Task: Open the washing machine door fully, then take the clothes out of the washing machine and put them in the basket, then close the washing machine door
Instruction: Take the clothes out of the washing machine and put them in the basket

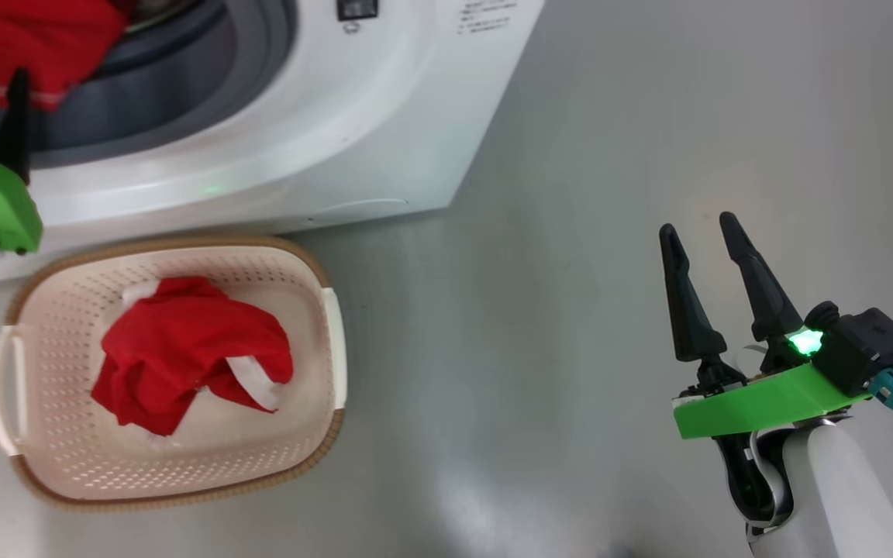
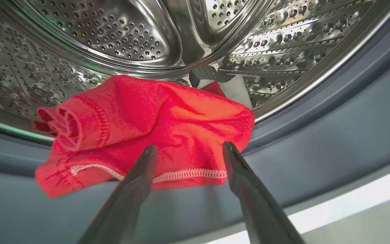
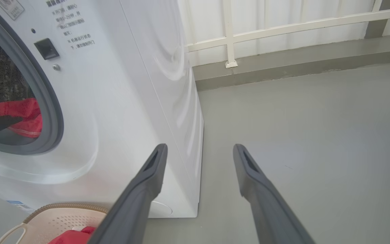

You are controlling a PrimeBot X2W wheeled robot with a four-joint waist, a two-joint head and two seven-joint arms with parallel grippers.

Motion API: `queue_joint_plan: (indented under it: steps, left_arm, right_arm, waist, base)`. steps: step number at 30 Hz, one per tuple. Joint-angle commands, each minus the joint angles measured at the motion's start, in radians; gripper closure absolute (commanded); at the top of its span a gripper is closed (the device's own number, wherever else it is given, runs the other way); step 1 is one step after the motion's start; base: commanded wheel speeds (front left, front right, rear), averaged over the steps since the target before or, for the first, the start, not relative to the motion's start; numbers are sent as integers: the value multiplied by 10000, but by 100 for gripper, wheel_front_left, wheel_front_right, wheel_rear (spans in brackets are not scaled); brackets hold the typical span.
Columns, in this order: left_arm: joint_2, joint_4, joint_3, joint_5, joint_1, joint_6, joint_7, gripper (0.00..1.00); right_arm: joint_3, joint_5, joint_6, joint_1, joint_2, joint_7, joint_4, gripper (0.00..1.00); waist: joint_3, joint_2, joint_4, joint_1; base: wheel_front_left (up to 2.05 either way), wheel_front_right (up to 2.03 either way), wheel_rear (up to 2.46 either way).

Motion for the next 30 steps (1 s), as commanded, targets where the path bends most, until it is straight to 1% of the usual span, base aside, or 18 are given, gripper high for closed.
queue_joint_plan:
  steps: [1, 5, 8, 9, 14, 20, 30]
  left_arm:
    - [614, 79, 23, -169, -488, -27, 29, 0]
    - [817, 564, -566, -418, -998, -27, 148, 0]
    - [933, 760, -821, -554, -1191, -27, 143, 0]
    - [1045, 930, -1037, -687, -1353, -27, 77, 0]
    - [1244, 1254, -1494, -1083, -1693, -27, -104, 0]
    - [1407, 1498, -1986, -1562, -1918, -27, -258, 0]
    - [1627, 1937, -2788, -2151, -2145, -27, -2, 0]
  right_arm:
    - [300, 69, 16, -70, 38, -48, -279, 0]
    - [443, 155, 16, -158, 39, -48, -298, 0]
    - [498, 192, 16, -180, 39, -48, -307, 0]
    - [547, 220, 16, -185, 39, -48, -328, 0]
    - [586, 257, 16, -196, 39, -48, -395, 0]
    - [646, 305, 16, -205, 39, -48, -488, 0]
    - [847, 397, 16, -280, 39, -48, -551, 0]
  waist:
    - [447, 0, -384, -1]
    - [676, 0, -570, -1]
    - [767, 0, -675, -1]
    - [840, 0, -776, -1]
    - [1048, 0, -981, -1]
    - [1237, 0, -1153, -1]
    - [1439, 0, -1335, -1]
  base:
    - [0, 0, 0]
    - [0, 0, 0]
    - [0, 0, 0]
    - [0, 0, 0]
    - [0, 0, 0]
    - [0, 0, 0]
    - [0, 0, 0]
